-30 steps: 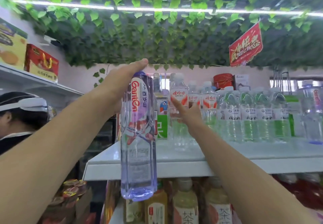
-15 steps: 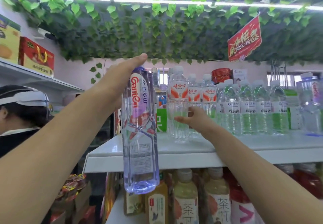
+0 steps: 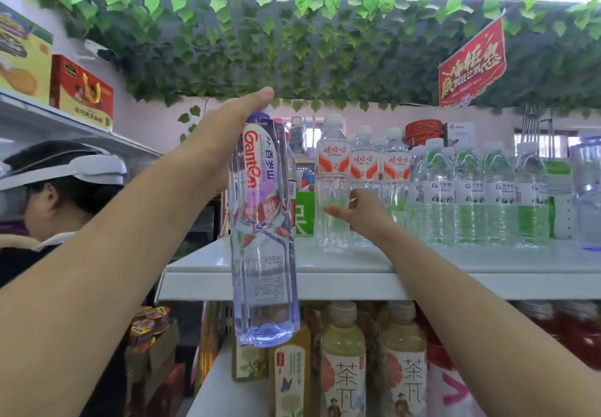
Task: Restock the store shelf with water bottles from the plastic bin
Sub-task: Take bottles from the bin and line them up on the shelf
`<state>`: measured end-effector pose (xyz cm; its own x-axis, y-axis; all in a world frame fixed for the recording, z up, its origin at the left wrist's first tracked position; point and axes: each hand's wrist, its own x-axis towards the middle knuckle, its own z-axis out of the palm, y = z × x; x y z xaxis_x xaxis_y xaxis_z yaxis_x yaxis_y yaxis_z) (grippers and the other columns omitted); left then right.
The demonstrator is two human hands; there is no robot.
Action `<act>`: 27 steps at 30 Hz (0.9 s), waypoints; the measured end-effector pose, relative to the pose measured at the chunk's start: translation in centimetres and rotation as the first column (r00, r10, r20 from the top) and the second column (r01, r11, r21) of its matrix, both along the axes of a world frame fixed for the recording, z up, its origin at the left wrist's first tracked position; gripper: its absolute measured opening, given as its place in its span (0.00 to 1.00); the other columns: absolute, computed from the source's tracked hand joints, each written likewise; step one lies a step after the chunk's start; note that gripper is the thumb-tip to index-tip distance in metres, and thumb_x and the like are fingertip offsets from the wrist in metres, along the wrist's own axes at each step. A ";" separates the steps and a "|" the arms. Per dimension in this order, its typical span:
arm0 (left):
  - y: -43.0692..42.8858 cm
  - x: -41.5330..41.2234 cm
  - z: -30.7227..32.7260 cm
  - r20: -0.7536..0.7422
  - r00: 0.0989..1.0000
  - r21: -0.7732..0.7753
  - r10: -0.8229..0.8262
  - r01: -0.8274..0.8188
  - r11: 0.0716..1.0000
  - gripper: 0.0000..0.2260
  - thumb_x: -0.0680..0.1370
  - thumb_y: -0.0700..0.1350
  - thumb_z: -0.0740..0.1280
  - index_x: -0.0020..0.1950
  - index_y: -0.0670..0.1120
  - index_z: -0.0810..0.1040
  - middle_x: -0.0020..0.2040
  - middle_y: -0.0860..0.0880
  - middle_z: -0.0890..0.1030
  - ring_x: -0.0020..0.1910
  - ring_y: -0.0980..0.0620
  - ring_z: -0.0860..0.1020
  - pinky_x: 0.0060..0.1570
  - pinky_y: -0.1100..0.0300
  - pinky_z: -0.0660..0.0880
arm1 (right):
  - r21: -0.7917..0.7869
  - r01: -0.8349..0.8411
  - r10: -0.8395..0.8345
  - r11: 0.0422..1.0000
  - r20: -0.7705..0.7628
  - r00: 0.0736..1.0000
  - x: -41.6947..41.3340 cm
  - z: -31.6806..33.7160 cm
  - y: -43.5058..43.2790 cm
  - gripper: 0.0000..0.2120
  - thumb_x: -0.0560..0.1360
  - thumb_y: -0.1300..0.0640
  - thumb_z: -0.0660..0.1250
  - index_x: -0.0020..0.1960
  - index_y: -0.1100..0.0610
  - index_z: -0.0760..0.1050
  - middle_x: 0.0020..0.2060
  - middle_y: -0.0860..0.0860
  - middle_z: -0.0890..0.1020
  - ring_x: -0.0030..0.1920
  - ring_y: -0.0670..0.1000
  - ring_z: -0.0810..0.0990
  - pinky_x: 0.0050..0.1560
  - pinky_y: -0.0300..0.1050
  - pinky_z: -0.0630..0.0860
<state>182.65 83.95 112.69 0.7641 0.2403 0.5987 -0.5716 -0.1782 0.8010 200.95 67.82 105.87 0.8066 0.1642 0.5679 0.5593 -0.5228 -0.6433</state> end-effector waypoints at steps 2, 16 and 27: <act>-0.3 -0.1 -0.3 0.002 1.000 -0.011 -0.015 0.015 1.000 0.16 0.74 0.58 0.65 0.53 0.47 0.76 0.42 0.47 0.81 0.39 0.49 0.81 0.40 0.55 0.75 | -0.017 0.021 -0.021 1.000 0.012 1.000 -0.1 -0.1 0.1 0.36 0.69 0.42 0.70 0.68 0.61 0.64 0.58 0.56 0.75 0.57 0.56 0.76 0.55 0.48 0.73; -2.6 -5.2 -0.9 0.037 0.996 0.015 -0.081 0.080 0.997 0.19 0.74 0.56 0.66 0.59 0.46 0.74 0.39 0.46 0.83 0.37 0.49 0.82 0.41 0.55 0.77 | -0.468 0.095 -0.130 0.879 -0.042 0.991 -5.3 0.3 -2.5 0.29 0.77 0.46 0.63 0.68 0.66 0.65 0.64 0.60 0.73 0.62 0.58 0.73 0.61 0.49 0.70; -6.4 -18.5 -3.9 0.014 0.991 0.006 -0.131 0.131 0.991 0.12 0.75 0.57 0.64 0.48 0.50 0.74 0.44 0.43 0.82 0.38 0.47 0.82 0.33 0.58 0.80 | 0.306 -0.440 0.478 0.844 -0.060 0.876 -29.1 -7.0 -6.9 0.05 0.78 0.52 0.61 0.52 0.49 0.75 0.52 0.48 0.82 0.55 0.47 0.80 0.56 0.47 0.78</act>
